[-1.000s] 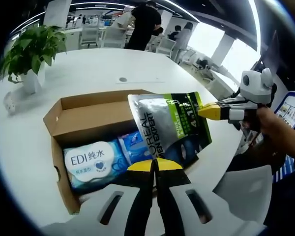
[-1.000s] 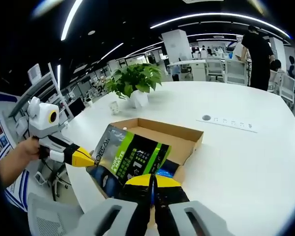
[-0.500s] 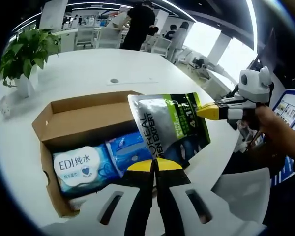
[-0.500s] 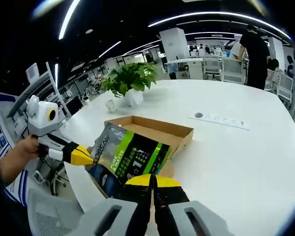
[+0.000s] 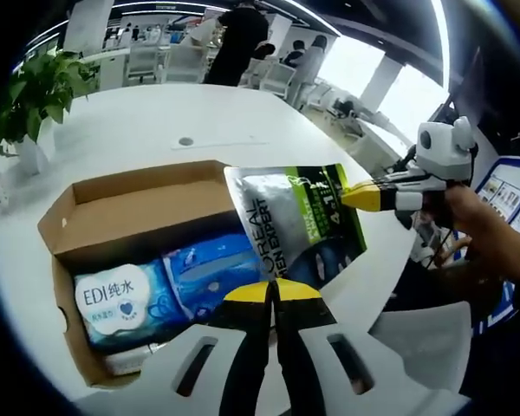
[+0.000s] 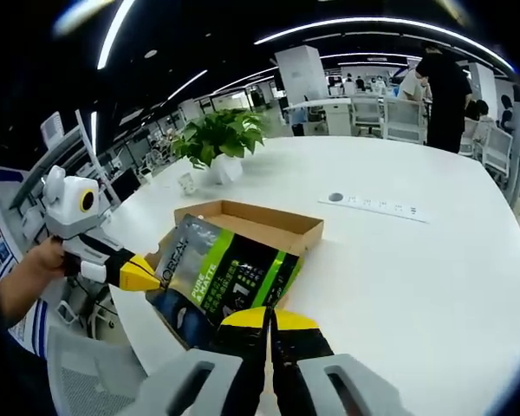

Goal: Operate the shoe box by opening the lid, removing the specified soft item, and placing it in the target area until the item is outside and the box remains undamaged.

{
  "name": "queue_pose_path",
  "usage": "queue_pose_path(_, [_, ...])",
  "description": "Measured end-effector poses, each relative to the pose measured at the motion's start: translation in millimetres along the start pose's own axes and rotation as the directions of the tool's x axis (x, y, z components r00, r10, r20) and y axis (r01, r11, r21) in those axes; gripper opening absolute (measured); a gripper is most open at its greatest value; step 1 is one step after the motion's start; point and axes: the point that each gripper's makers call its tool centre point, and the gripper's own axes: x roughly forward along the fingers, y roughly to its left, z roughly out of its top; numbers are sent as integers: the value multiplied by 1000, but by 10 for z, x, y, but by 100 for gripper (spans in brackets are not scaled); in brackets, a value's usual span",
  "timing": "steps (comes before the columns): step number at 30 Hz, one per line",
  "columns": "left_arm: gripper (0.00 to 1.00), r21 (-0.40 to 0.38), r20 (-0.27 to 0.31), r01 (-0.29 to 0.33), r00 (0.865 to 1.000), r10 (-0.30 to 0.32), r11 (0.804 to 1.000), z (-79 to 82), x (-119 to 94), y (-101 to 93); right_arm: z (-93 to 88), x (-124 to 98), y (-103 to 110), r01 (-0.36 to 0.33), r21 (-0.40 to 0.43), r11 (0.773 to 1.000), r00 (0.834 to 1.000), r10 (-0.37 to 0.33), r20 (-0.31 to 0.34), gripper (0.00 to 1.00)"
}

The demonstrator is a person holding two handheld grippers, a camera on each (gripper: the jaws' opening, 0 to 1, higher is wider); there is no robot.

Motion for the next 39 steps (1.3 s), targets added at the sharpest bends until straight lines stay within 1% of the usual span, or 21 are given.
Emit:
queue_pose_path(11, [0, -2, -7, 22, 1000, -22, 1000, 14, 116, -156, -40, -87, -159, 12, -1, 1000, 1000, -12, -16, 0])
queue_pose_path(17, [0, 0, -11, 31, 999, -31, 1000, 37, 183, -232, -34, -137, -249, 19, 0, 1000, 1000, -19, -19, 0])
queue_pose_path(32, [0, 1, -18, 36, 999, -36, 999, 108, 359, -407, -39, -225, -491, 37, 8, 999, 999, -37, -26, 0])
queue_pose_path(39, [0, 4, -32, 38, 999, -38, 999, 121, 488, -481, -51, -242, -620, 47, 8, 999, 998, -47, -37, 0])
